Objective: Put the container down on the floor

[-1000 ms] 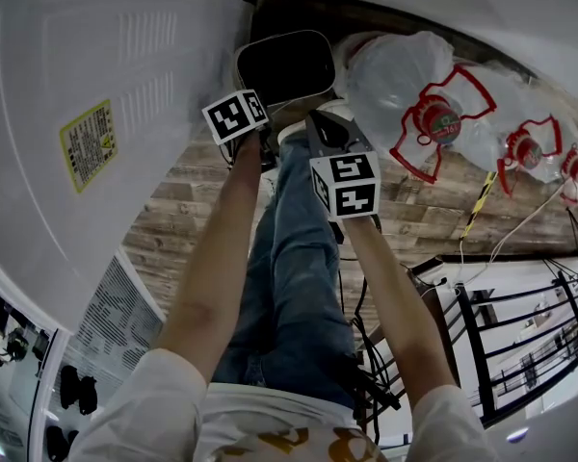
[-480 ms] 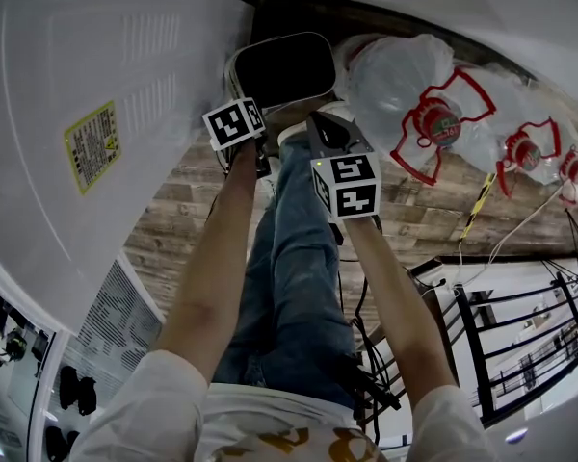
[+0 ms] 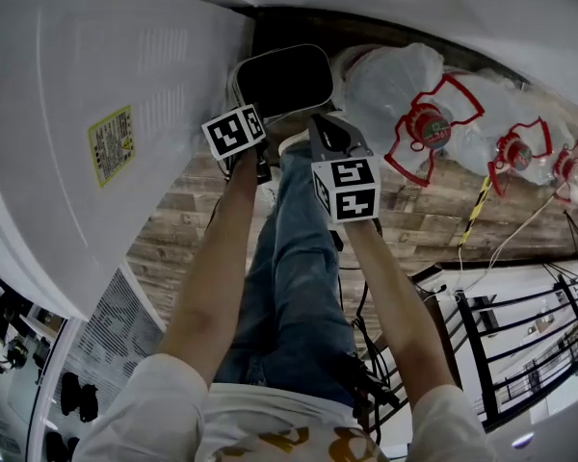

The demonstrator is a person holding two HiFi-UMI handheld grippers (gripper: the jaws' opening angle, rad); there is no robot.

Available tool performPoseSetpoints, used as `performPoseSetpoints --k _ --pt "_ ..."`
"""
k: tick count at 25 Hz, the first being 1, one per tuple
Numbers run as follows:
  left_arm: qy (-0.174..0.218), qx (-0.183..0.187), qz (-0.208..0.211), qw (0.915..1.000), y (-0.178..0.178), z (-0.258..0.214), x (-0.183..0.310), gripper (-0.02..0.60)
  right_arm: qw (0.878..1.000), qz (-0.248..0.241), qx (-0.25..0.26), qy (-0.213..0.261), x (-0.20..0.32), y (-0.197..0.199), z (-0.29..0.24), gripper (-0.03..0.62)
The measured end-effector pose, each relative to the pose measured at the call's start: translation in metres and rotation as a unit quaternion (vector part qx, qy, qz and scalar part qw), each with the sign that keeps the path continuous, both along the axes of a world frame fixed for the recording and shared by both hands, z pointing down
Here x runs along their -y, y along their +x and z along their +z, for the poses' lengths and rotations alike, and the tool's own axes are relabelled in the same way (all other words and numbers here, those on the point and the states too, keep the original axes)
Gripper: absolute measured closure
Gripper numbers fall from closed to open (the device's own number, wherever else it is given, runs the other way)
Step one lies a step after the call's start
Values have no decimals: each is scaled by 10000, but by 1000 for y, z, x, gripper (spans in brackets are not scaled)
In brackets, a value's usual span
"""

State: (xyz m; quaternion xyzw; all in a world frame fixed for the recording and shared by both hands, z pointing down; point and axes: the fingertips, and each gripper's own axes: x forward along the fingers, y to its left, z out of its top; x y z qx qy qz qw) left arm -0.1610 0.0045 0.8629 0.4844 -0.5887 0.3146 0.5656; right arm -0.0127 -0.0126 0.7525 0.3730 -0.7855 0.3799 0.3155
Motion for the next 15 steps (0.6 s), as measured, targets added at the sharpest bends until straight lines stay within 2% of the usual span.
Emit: performPoseSetpoints --k 6,7,9,15 --pt "411 -96 230 9988 6 -37 16 461 9998 21 -37 181 2 4 -23 565" --pt "518 -112 269 9982 7 -45 18 514 9998 -10 -39 217 1 4 -27 565" --pt "790 -126 372 9961 11 -62 25 570 9996 -42 -23 289 0 5 -36 565" --pt "1452 -507 673 9858 31 -109 48 580 9983 305 147 472 9 16 -61 566"
